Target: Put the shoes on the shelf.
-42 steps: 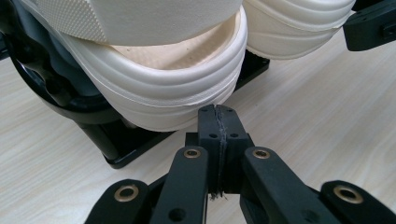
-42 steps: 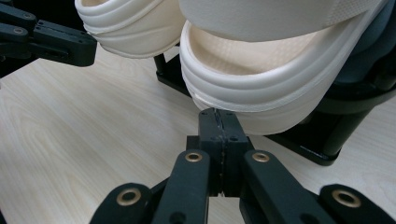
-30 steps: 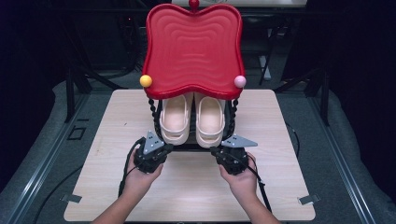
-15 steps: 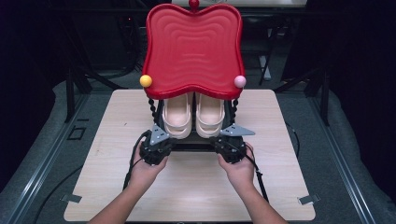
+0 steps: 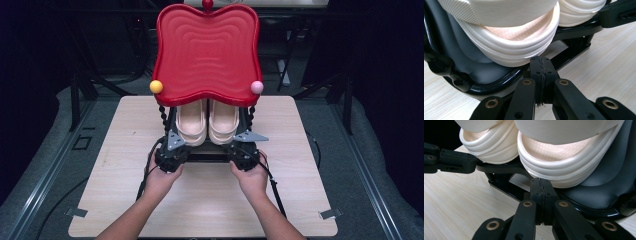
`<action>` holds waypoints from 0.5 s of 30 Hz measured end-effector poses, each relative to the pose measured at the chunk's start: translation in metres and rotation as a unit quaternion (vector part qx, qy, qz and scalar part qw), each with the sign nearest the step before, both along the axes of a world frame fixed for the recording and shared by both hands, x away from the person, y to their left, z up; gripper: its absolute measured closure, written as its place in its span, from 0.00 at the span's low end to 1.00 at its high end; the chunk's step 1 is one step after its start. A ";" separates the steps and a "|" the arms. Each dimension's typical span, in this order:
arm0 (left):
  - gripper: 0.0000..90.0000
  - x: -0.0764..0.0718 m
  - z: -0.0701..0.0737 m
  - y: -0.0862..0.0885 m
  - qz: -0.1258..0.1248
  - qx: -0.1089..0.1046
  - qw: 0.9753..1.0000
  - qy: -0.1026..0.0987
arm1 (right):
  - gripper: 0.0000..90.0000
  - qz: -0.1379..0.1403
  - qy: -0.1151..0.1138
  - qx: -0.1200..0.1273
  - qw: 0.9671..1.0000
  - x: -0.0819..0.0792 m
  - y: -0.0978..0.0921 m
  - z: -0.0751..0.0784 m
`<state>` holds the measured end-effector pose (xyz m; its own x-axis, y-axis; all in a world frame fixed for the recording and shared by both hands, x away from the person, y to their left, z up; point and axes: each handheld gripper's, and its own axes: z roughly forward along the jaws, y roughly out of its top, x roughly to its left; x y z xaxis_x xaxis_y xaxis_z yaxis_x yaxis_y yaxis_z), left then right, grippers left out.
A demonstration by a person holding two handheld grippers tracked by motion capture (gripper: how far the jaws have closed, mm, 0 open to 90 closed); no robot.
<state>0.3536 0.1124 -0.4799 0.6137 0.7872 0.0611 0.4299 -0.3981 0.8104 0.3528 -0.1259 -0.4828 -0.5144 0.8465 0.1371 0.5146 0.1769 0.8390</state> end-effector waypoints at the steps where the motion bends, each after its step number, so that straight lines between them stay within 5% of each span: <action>1: 1.00 0.001 0.000 0.000 -0.001 -0.002 1.000 0.002 | 1.00 0.001 0.001 0.002 1.000 0.001 0.000 0.000; 15: 1.00 0.004 -0.002 -0.004 0.000 -0.002 1.000 0.000 | 1.00 -0.002 0.002 -0.001 1.000 0.005 0.004 -0.004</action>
<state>0.3578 0.1088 -0.4821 0.6137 0.7874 0.0580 0.4299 -0.3948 0.8120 0.3578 -0.1215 -0.4865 -0.5099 0.8492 0.1369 0.5184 0.1764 0.8367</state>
